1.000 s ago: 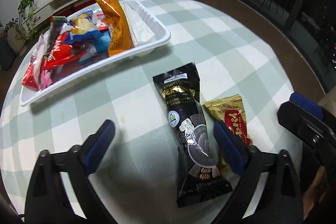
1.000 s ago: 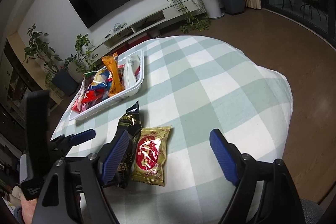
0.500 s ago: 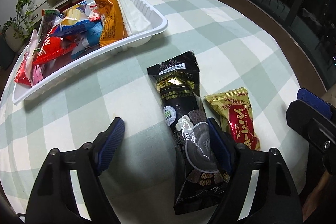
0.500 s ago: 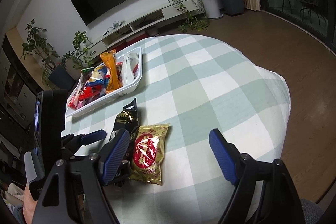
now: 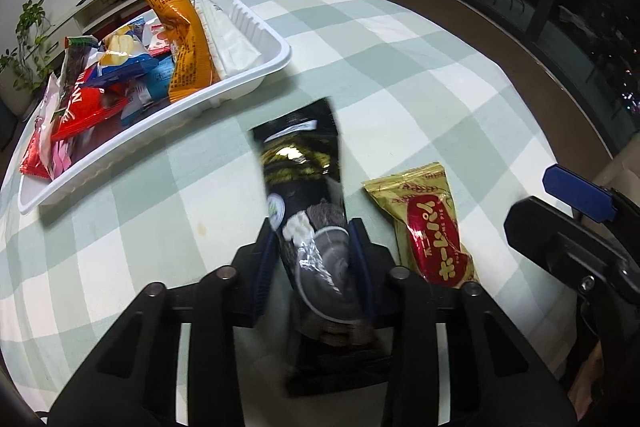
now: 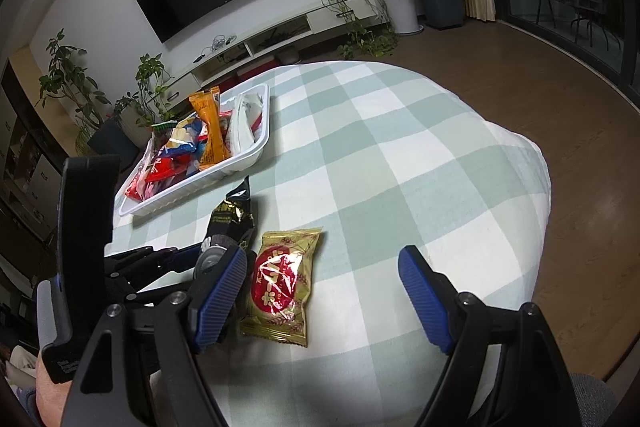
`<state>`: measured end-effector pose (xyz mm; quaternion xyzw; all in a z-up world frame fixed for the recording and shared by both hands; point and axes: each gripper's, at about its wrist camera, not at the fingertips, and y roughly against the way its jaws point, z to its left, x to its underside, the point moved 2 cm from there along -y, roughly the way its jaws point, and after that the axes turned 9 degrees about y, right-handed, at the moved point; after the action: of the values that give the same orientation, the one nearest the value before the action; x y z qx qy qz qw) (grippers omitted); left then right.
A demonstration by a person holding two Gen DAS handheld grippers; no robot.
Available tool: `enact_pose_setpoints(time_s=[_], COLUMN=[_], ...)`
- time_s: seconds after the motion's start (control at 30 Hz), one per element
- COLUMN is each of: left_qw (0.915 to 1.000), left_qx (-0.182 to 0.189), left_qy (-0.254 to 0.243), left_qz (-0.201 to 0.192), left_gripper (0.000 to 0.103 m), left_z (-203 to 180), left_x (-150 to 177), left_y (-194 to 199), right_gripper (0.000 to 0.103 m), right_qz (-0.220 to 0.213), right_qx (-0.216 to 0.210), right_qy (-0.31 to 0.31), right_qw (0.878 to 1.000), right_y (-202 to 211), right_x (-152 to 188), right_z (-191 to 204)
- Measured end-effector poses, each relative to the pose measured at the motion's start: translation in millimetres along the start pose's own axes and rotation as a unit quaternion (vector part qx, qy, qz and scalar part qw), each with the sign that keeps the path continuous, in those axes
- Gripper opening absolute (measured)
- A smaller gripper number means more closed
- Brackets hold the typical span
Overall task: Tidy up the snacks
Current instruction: 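Lift the black packet with the left tool while the right tool grasps the gold cake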
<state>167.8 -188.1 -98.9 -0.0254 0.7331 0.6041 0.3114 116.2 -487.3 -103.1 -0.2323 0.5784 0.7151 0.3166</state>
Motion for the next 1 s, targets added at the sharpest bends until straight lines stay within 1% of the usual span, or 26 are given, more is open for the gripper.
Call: enact_pose_setpoints(time_s=[0.03, 0.17, 0.27, 0.47, 0.6, 0.67, 0.73, 0.87, 0.93, 0.97, 1.0], left_qw=[1.0, 0.9999, 0.9999, 0.9989, 0.9968, 0.9957, 0.9948, 0.9931, 0.9926, 0.9924, 0.9923], left_qx=[0.003, 0.011, 0.01, 0.017, 0.018, 0.016, 0.012, 0.011, 0.01, 0.009, 0.008], left_qy=[-0.001, -0.003, -0.002, 0.033, 0.06, 0.071, 0.08, 0.093, 0.095, 0.095, 0.096], left_qz=[0.0, 0.001, -0.005, -0.03, -0.049, -0.058, -0.062, -0.07, -0.075, -0.077, -0.079], left_gripper=[0.028, 0.026, 0.025, 0.025, 0.025, 0.025, 0.025, 0.025, 0.025, 0.025, 0.025], left_z=[1, 6, 14, 49, 73, 83, 91, 102, 104, 104, 104], left_x=[2, 8, 16, 38, 57, 69, 81, 94, 96, 97, 97], left_y=[1, 7, 15, 45, 68, 78, 85, 96, 100, 101, 103], right_gripper=[0.081, 0.081, 0.081, 0.081, 0.075, 0.074, 0.074, 0.074, 0.071, 0.067, 0.065], right_qz=[0.001, 0.007, 0.017, 0.047, 0.079, 0.092, 0.093, 0.101, 0.108, 0.111, 0.113], right_qx=[0.001, 0.004, 0.008, 0.015, 0.012, 0.011, 0.024, 0.039, 0.051, 0.051, 0.052], right_qy=[0.001, 0.005, 0.012, 0.038, 0.053, 0.06, 0.081, 0.105, 0.126, 0.135, 0.143], right_qw=[1.0, 1.0, 1.0, 0.998, 0.995, 0.994, 0.992, 0.988, 0.985, 0.983, 0.982], right_y=[0, -2, -5, -17, -33, -42, -47, -56, -60, -62, -63], right_x=[1, 2, 4, 7, 9, 10, 10, 7, 5, 6, 6], right_z=[0, 3, 6, 16, 24, 29, 37, 48, 57, 61, 64])
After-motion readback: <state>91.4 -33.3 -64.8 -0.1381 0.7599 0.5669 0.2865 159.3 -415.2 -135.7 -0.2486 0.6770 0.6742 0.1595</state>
